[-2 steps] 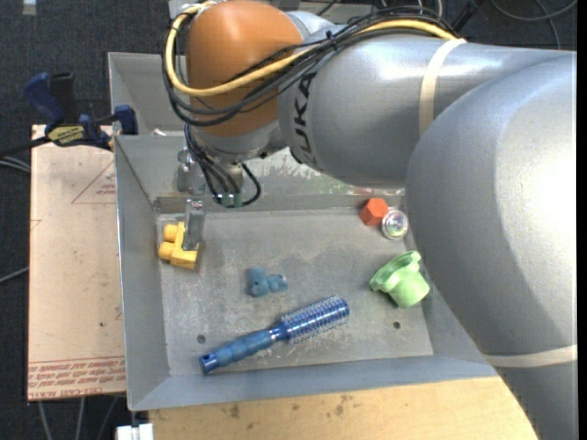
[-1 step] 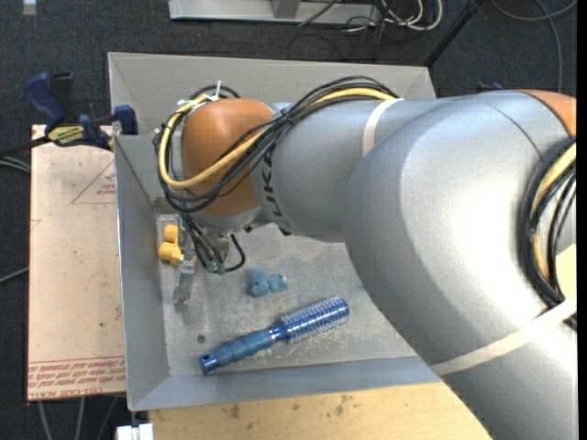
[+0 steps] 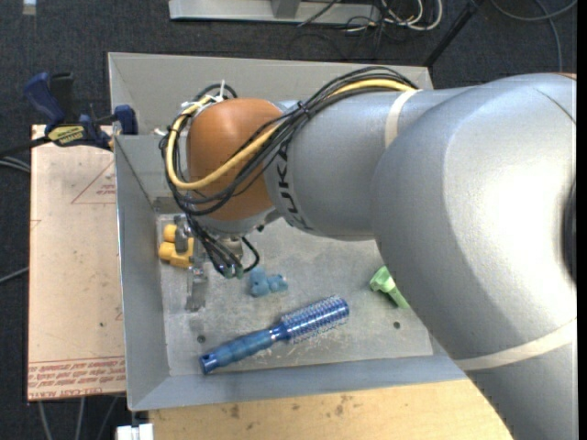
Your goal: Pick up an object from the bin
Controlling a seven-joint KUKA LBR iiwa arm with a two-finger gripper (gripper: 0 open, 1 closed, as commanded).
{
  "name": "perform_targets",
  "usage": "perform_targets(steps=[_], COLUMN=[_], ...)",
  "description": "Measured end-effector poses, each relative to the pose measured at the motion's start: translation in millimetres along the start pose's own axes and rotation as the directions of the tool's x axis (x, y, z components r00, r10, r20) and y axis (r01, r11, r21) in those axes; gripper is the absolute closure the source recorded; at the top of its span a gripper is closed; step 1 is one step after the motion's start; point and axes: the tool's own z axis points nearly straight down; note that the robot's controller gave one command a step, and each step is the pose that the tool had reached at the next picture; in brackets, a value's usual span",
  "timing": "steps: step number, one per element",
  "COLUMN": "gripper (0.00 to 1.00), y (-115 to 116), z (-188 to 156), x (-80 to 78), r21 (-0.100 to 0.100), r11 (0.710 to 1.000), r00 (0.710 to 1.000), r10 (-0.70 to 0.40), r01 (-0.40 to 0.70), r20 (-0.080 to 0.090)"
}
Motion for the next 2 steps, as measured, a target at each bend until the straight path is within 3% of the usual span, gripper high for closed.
perform_targets(steps=[1,2], gripper=[0.0,0.0], y=[-48.6,-78.7], z=[-13.6,-10.1], x=[-19.2,20.9], r21=[0.001,0.002], r11=[0.977,0.997], r00=[0.977,0.997], r10=[0.214,0.077], r01=[-0.214,-0.077], r20=[0.002,-0.003])
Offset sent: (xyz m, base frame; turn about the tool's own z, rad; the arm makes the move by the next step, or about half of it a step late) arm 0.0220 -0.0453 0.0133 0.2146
